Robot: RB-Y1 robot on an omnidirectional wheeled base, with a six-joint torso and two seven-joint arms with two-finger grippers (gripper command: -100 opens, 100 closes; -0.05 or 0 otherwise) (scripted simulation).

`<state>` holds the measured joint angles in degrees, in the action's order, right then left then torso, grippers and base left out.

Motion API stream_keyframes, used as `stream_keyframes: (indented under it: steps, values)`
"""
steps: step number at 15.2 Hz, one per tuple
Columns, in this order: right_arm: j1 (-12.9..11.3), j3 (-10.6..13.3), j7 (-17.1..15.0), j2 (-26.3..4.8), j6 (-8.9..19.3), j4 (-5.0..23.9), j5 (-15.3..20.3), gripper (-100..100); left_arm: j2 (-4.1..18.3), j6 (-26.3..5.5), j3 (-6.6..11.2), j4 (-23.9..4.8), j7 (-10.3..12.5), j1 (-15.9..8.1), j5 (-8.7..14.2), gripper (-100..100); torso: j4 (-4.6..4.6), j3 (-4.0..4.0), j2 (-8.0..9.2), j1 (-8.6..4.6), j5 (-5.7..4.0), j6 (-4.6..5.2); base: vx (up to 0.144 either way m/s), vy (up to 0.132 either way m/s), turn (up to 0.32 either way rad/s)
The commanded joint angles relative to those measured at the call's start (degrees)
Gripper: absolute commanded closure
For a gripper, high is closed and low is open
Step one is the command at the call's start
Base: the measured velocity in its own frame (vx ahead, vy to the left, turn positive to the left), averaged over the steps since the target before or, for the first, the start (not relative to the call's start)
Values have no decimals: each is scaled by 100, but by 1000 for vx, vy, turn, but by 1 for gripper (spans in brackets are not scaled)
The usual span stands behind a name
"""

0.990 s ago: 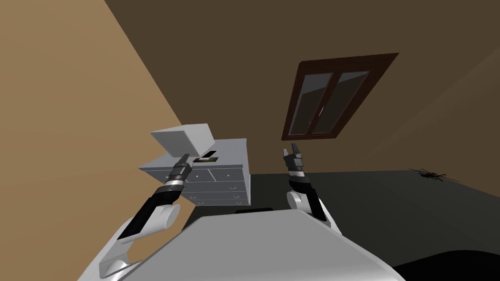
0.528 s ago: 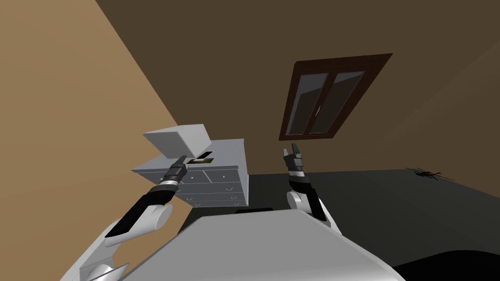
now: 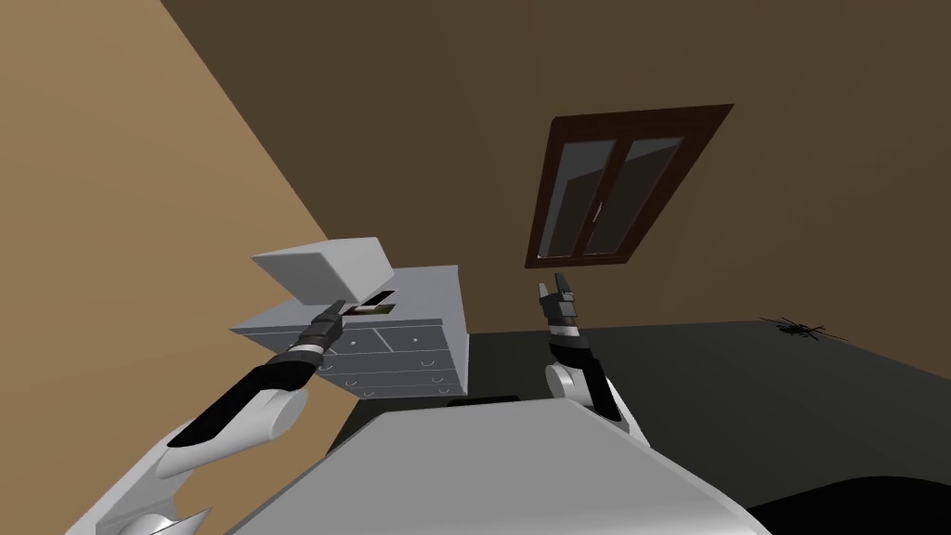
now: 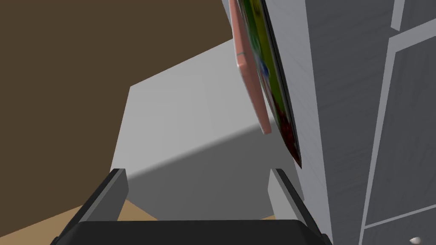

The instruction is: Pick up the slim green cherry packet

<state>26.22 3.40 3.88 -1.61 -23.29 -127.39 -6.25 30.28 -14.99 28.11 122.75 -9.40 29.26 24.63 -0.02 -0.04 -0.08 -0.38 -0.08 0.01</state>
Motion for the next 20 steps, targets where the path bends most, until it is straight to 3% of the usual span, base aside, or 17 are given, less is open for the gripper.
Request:
stream_keyframes:
  steps: [1, 2, 6, 7, 9, 10, 13, 14, 17, 18, 20]
  values:
    - [0, 0, 0, 0, 0, 0, 0, 0, 66, -247, 64, -38, -29, 2, 62, -100, 0, 0, 0, 0, 0, 0, 12, -77, -4]
    - [0, 0, 0, 0, 0, 0, 0, 0, 265, -382, 265, -135, -101, 21, 253, -100, 0, 1, 2, 3, 0, -1, 20, -97, -30]
    - [0, 0, 0, 0, 0, 0, 0, 0, 265, -658, 265, -135, -101, 21, 253, -100, 0, 1, 2, 9, 1, -1, 15, -64, -7]
    - [0, -1, 0, -1, 0, 0, 0, 0, 461, -867, 467, -236, -175, 41, 447, -100, 1, 3, 5, 21, 3, -1, 6, -47, -43]
    - [0, 0, 0, 0, 0, 0, 0, 0, 461, -1079, 467, -236, -175, 41, 447, -100, 1, 2, 3, 13, 2, 0, 22, -71, -25]
    - [0, 0, 0, 0, 0, 0, 0, 0, 656, -1215, 668, -339, -254, 63, 643, -100, 0, 1, 2, 11, 2, -1, 33, -80, -31]
    - [0, 0, 0, 0, 0, 0, 0, 0, 656, -1508, 668, -339, -254, 63, 643, -100, 0, -1, -1, 3, 0, -1, 24, -76, -11]
    - [0, 0, 0, 0, 0, 0, 0, 0, 849, -1656, 869, -445, -335, 85, 841, -100, 0, 0, 0, 9, 1, 0, 35, -82, -38]
    - [0, 0, 0, 0, 0, 0, 0, 0, 849, -1944, 869, -445, -335, 85, 841, -100, 0, -1, -1, 5, 0, -1, 23, -69, -13]
    - [0, -1, 0, 0, 0, 0, 0, 0, 1041, -2103, 1069, -552, -420, 109, 1039, -100, 0, 0, 1, 13, 2, -1, 29, -66, -36]
    - [0, 0, 0, 0, 0, 0, 0, 0, 1041, -2325, 1069, -552, -420, 109, 1039, -100, -1, -2, -4, 7, 1, 0, 39, -72, -25]
